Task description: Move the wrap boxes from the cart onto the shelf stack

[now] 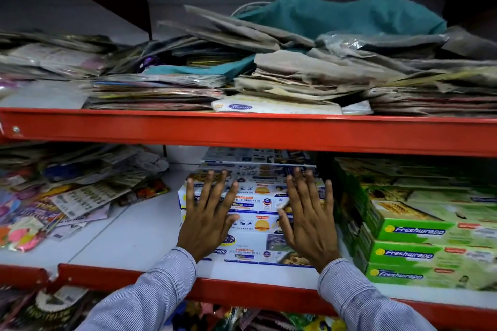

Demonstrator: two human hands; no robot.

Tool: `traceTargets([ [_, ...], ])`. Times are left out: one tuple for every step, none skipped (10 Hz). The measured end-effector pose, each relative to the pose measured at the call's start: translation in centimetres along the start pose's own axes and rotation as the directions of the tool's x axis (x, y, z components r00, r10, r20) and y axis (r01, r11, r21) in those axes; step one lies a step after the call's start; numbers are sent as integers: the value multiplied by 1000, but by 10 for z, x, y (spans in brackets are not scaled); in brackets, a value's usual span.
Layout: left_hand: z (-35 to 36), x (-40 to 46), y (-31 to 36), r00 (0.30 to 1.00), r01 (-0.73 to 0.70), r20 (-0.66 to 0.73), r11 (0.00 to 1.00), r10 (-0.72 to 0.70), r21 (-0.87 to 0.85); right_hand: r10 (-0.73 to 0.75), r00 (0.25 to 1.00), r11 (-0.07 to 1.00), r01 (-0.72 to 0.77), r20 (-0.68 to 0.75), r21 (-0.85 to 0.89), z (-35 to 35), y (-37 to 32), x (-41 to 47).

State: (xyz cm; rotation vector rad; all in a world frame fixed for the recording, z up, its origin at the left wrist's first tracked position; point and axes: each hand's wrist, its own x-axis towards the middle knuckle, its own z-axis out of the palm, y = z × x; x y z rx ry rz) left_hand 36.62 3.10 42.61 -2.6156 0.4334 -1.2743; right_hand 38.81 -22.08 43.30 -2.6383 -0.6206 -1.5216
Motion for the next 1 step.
traceTargets([
  [-17, -1, 7, 997, 31, 78, 999, -29, -20, 19, 999, 998, -20, 30, 53, -12, -5, -1],
])
